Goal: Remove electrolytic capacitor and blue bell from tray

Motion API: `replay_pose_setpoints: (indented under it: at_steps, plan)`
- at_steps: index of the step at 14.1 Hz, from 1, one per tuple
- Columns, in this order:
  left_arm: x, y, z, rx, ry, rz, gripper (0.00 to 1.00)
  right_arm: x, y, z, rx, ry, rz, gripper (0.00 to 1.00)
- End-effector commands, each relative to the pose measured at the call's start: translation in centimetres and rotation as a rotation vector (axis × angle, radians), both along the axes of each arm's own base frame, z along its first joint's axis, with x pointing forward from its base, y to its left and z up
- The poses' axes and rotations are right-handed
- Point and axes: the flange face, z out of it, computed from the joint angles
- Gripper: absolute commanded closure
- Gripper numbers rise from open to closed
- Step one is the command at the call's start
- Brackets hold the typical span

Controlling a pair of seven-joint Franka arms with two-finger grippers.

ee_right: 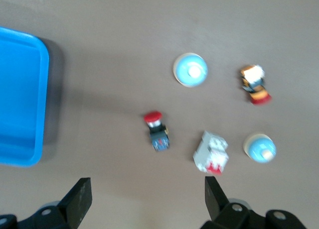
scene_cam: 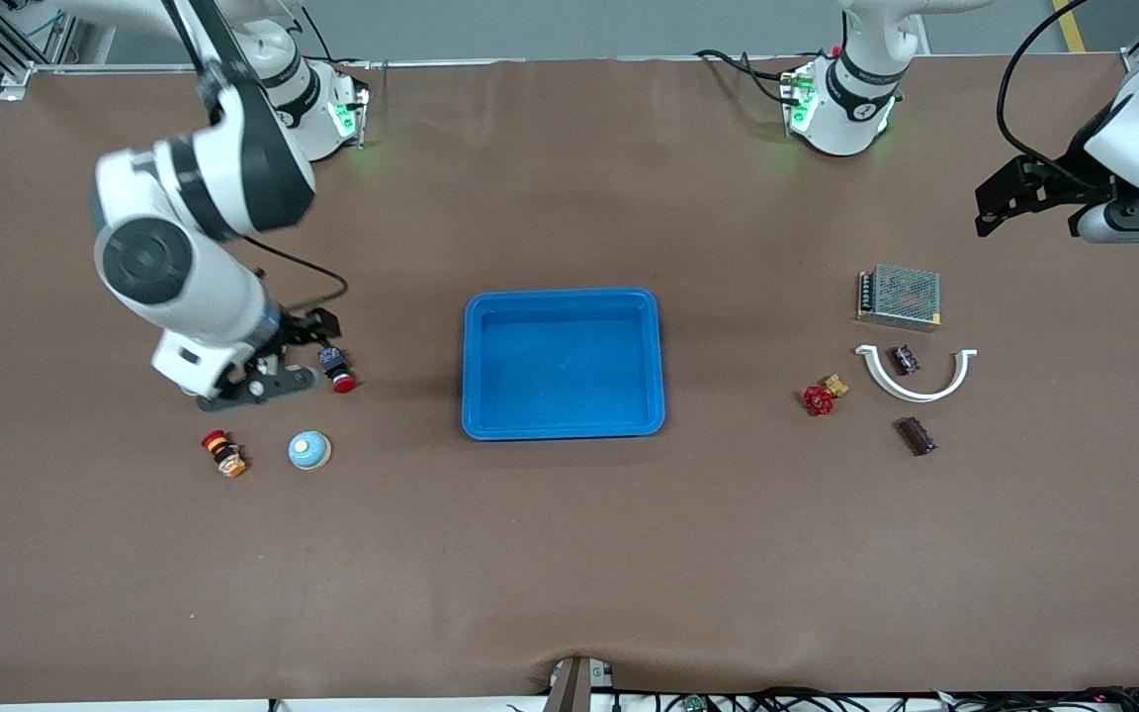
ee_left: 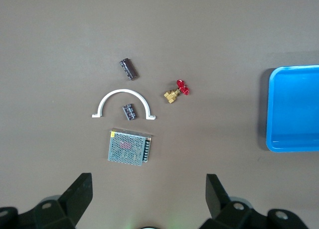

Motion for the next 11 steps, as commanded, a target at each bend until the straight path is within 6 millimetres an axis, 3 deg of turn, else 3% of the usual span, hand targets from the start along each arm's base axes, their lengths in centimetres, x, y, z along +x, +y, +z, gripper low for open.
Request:
replay_pose_setpoints:
  at_steps: [1,3,6,9,11]
  plan:
    - [-0.5,-0.3,0.5,-0.008,0.001,-0.014,0.0,-3.1,-2.2,5.5,-0.019,-0.025,-0.041,0.0]
    - [-0.5,-0.5,0.5,-0.005,0.0,-0.019,0.0,-4.6,-4.9,9.4,-0.012,-0.047,-0.084,0.0]
    - [-0.4,-0.4,0.4,-0.003,0.001,-0.015,0.0,-6.3,-8.4,13.5,-0.006,-0.092,-0.138,0.0]
    - [-0.5,-0.4,0.5,-0.001,0.0,-0.014,0.0,-6.1,-13.5,15.6,0.042,-0.118,-0.128,0.0]
    - [-0.5,-0.5,0.5,-0.001,0.0,-0.015,0.0,-6.0,-17.7,18.5,0.089,-0.156,-0.196,0.0]
